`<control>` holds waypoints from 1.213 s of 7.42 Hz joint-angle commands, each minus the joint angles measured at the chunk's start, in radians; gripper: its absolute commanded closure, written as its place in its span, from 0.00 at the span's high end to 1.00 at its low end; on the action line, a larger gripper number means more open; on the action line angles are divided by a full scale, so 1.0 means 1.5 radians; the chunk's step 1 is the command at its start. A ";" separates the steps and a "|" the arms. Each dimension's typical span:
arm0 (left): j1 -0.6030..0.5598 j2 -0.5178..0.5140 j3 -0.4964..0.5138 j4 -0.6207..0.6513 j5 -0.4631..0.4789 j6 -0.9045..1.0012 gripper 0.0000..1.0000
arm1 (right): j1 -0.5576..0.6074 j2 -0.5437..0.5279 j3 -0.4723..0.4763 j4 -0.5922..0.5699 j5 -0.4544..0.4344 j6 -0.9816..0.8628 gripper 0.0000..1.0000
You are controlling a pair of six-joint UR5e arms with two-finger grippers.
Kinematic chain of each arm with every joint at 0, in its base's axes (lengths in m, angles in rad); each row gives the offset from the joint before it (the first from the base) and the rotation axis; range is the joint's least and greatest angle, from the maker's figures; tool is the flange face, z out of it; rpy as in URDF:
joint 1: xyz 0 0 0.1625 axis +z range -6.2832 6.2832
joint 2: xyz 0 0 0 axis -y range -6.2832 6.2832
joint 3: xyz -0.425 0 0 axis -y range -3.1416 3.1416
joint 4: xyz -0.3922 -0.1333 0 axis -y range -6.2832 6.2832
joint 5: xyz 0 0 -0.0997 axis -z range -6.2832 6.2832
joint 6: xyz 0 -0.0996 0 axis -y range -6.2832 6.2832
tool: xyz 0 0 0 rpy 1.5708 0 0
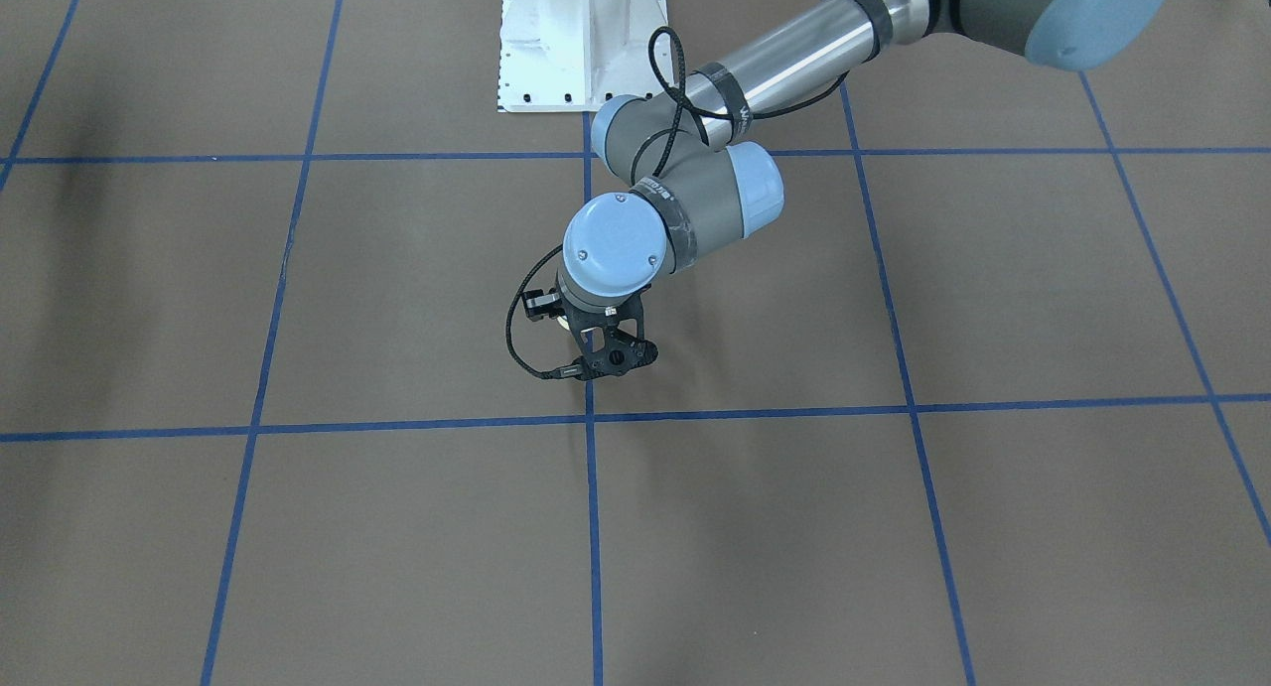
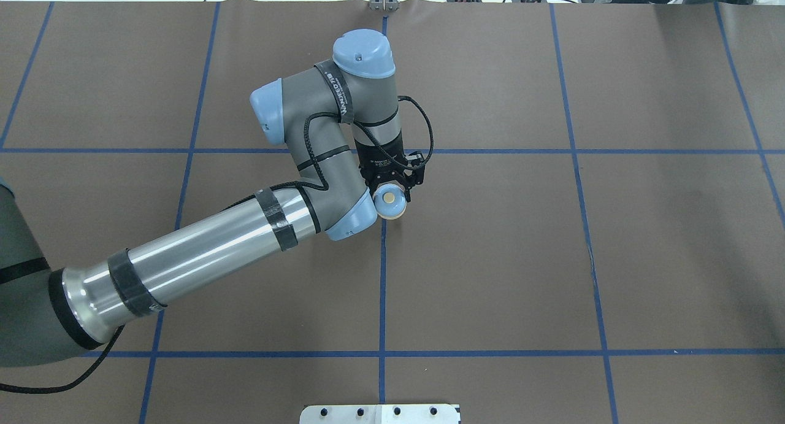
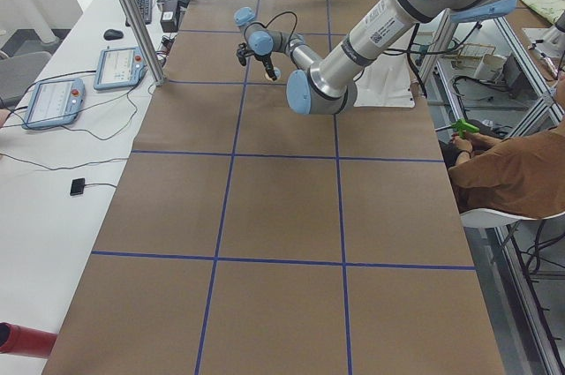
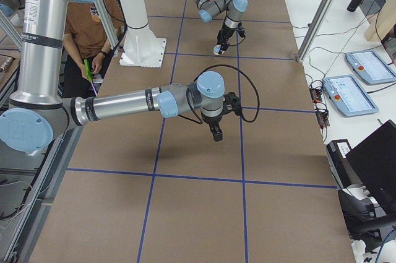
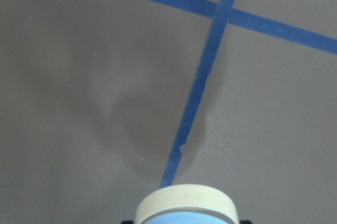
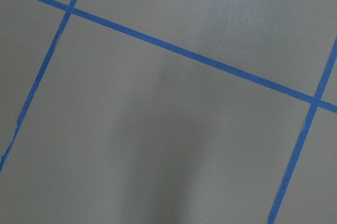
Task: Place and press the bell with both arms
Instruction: 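Carry the bell with the left gripper toward the table center, then lower the bell onto the grid crossing with the left gripper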
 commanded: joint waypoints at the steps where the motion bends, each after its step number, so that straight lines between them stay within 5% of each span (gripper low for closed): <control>1: 0.004 -0.021 0.042 0.020 0.004 0.032 0.00 | 0.000 0.000 0.001 0.000 0.010 0.000 1.00; 4: 0.010 -0.036 0.047 0.067 0.004 0.053 0.15 | 0.000 0.000 0.000 0.000 0.010 0.000 1.00; 9: 0.012 -0.031 0.053 0.066 0.005 0.053 0.22 | 0.000 0.000 0.000 0.000 0.010 0.000 1.00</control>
